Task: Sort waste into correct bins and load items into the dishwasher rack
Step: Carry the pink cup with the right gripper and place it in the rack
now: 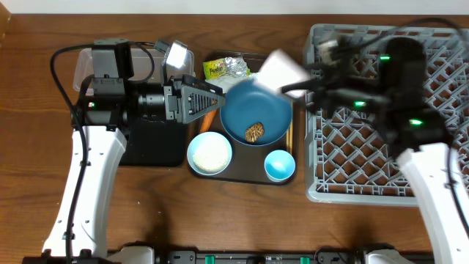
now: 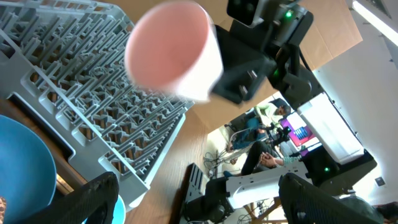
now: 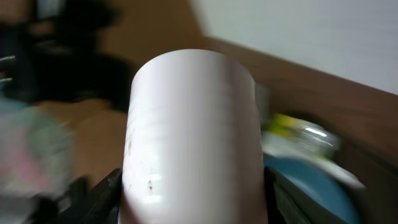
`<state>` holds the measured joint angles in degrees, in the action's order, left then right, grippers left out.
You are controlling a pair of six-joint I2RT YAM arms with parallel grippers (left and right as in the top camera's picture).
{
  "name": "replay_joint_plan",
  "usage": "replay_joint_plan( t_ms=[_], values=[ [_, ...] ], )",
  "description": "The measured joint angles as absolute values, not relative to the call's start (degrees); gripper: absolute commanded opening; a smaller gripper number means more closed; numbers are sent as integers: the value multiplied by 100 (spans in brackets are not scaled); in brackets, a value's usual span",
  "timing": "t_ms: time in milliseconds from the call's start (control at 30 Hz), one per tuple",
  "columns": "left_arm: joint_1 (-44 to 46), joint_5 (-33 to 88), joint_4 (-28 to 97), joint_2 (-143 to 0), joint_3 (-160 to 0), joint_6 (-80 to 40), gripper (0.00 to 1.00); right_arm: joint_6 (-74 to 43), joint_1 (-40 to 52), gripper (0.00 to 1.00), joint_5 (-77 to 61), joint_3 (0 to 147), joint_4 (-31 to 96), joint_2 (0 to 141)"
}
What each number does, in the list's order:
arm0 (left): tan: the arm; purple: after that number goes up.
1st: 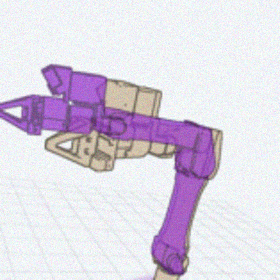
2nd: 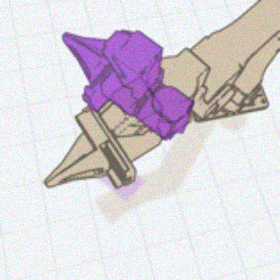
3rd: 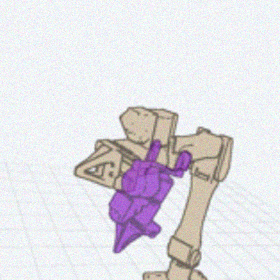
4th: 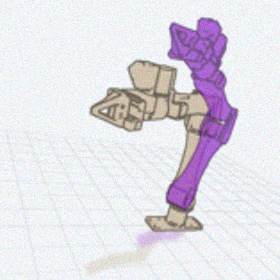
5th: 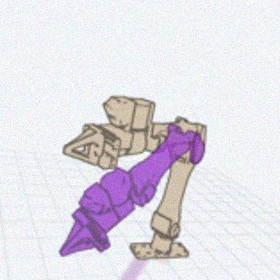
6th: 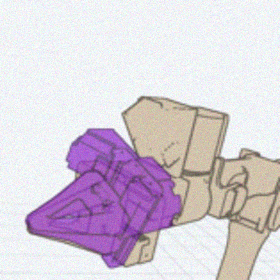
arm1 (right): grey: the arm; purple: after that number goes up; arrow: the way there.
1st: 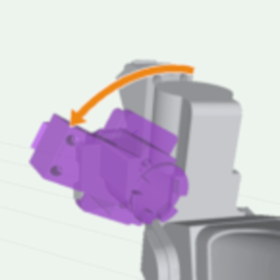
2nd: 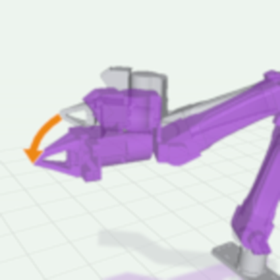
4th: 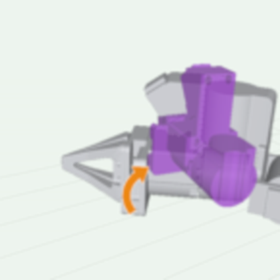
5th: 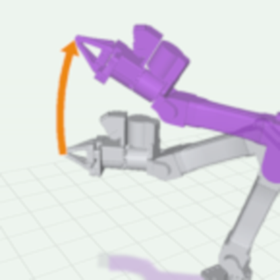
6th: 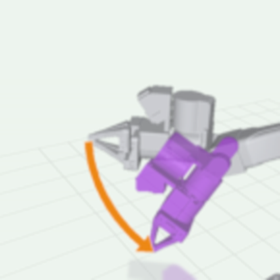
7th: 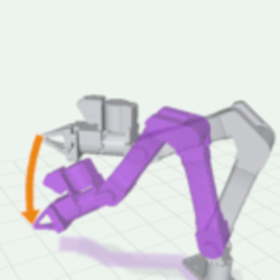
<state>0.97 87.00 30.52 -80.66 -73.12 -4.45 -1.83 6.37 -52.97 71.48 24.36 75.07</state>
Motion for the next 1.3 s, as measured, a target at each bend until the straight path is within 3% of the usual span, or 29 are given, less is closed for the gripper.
replay_joint_plan(
  t_ms=[333, 767, 1233, 1300],
  values=[
    [97, 8661, 3039, -8066, -7312, -443, 84, -854, -1286, 50, -3267, 7153, 4222, 6766],
    [97, 8490, 3039, -8066, -7312, -443, 84, -2003, -2735, 55, -1295, 7153, 5909, 6971],
    [97, 8416, 3039, -8066, -7312, -443, 84, -2145, -3472, 60, -1076, 7153, 6348, 8617],
    [97, 8401, 3039, -8066, -7312, -443, 84, -2141, -3472, 66, -1155, 7153, 6366, 8801]
  ],
)
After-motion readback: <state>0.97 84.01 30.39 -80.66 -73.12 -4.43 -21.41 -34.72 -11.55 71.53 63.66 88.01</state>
